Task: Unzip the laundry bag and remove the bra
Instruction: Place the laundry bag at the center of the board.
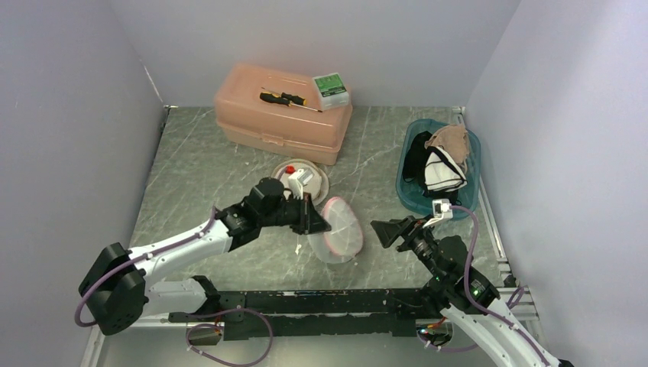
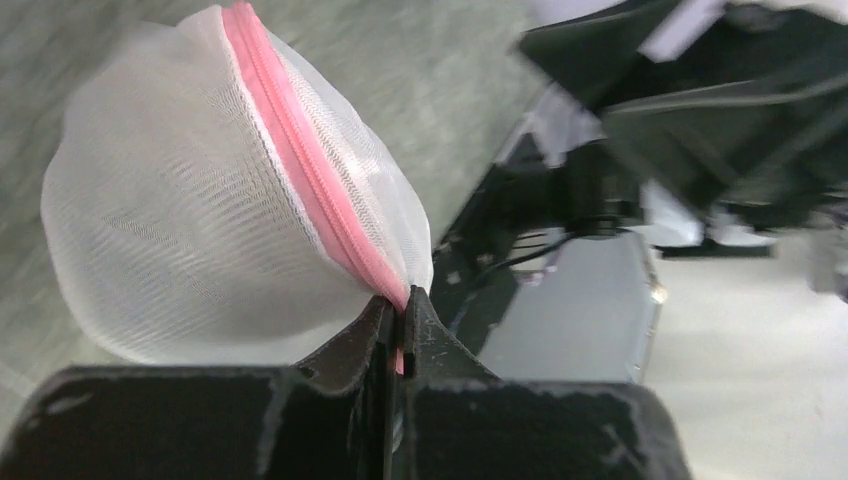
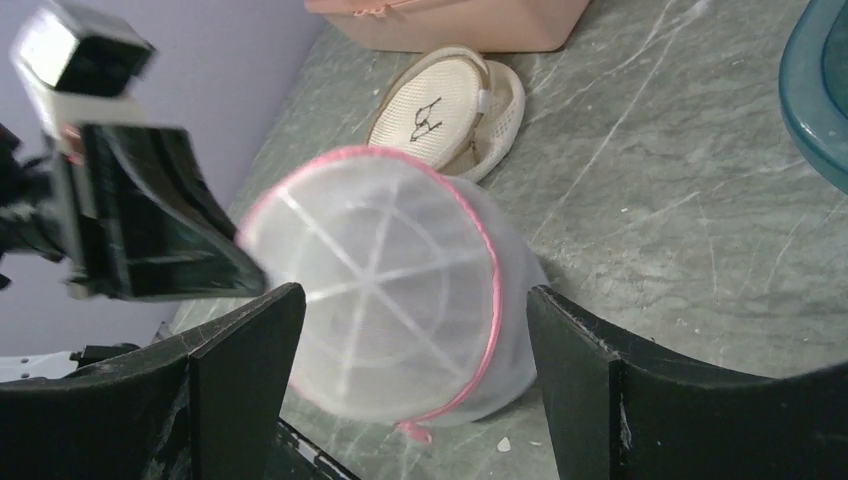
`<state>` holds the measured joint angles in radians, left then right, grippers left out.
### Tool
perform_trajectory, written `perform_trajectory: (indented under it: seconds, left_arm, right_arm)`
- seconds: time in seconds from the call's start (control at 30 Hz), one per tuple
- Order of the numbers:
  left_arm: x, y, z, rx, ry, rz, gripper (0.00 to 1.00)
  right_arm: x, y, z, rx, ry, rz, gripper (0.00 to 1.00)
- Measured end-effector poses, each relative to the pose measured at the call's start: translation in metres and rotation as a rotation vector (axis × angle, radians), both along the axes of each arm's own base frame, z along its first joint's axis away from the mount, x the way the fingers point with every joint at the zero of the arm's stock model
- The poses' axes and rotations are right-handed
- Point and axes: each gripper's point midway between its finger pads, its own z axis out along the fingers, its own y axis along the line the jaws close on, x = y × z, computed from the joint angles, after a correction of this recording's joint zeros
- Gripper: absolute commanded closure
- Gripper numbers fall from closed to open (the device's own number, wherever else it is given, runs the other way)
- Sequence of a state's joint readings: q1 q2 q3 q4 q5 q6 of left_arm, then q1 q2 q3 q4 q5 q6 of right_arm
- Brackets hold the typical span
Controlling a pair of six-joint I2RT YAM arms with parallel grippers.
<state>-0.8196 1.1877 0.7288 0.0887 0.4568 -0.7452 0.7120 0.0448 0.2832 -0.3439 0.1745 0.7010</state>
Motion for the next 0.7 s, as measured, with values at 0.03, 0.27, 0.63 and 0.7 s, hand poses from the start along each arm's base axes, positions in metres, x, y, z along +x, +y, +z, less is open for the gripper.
perform_trajectory:
  seconds: [0.03,0.27,0.63,0.7]
  left_arm:
    - [0.000,0.006,-0.014,0.034,0.019,0.031,0.91]
    - [0.002,0.034,-0.073,0.186,0.125,0.175,0.66]
    - [0.001,0.058,-0.058,0.182,0.169,0.316,0.33]
    - [-0.003,0.066,-0.052,0.166,0.183,0.349,0.31]
  right_arm:
    - [0.000,0.000,0.000,0.000,0.002,0.001,0.15]
    - [-0.001,0.010,-0.020,-0.030,0.060,0.044,0.17]
    - [-0.016,0.040,-0.066,-0.050,0.241,0.196,0.18]
    - [-0.018,0.043,-0.077,-0.024,0.283,0.199,0.18]
